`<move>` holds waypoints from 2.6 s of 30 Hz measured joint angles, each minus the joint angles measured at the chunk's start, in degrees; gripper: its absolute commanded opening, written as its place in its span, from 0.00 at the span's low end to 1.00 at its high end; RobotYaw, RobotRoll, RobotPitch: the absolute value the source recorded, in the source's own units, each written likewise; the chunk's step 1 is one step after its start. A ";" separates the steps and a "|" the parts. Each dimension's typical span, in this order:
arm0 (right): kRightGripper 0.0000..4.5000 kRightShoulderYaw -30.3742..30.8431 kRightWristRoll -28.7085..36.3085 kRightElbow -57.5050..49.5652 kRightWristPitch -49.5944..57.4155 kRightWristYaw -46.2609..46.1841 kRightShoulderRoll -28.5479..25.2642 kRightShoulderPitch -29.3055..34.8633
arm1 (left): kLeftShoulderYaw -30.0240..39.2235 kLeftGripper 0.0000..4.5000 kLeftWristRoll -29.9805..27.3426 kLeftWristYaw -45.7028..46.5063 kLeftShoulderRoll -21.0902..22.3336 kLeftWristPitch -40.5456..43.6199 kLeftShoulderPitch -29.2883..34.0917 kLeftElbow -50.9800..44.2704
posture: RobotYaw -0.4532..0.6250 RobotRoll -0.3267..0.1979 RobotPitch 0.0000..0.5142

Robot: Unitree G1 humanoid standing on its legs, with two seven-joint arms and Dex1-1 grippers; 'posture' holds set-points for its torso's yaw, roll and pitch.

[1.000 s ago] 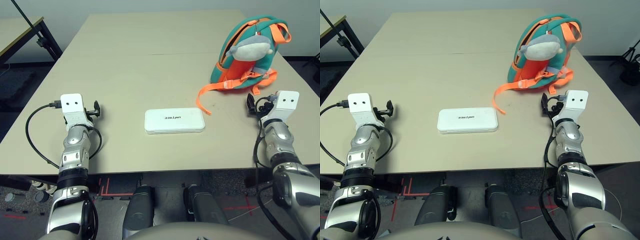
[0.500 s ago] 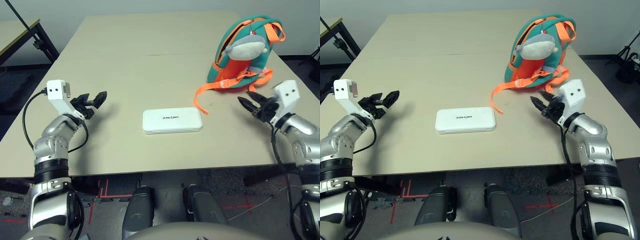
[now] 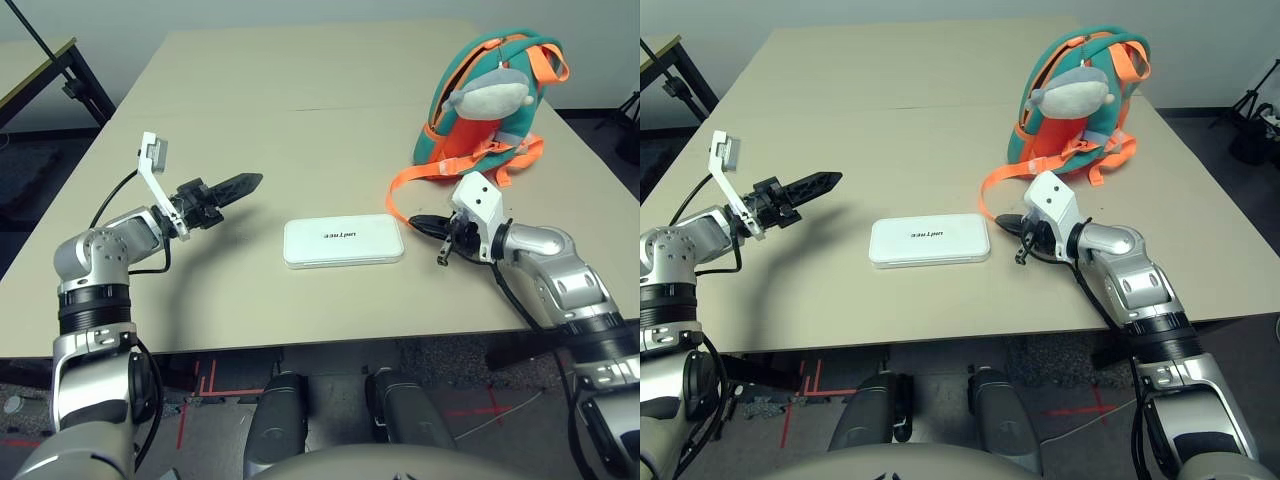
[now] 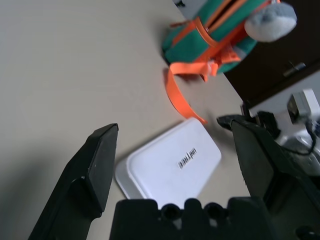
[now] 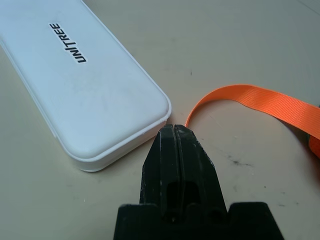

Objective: Put the pencil case into the backpack and zip it.

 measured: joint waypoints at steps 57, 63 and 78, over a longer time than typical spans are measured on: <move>0.01 8.91 -16.63 9.00 -11.12 3.18 3.19 -5.03 | -16.31 1.00 17.39 -23.45 1.48 2.45 -9.12 27.19 | 0.31 0.62 0.20; 0.01 10.30 -17.20 9.00 -11.00 3.32 5.05 -5.95 | -16.37 1.00 18.33 -24.23 1.52 2.01 -9.14 27.42 | 0.31 0.62 0.20; 0.01 10.62 -19.41 8.56 -7.63 4.20 8.52 -7.06 | -17.36 1.00 20.88 -26.86 2.79 1.69 -9.38 28.41 | 0.30 0.62 0.21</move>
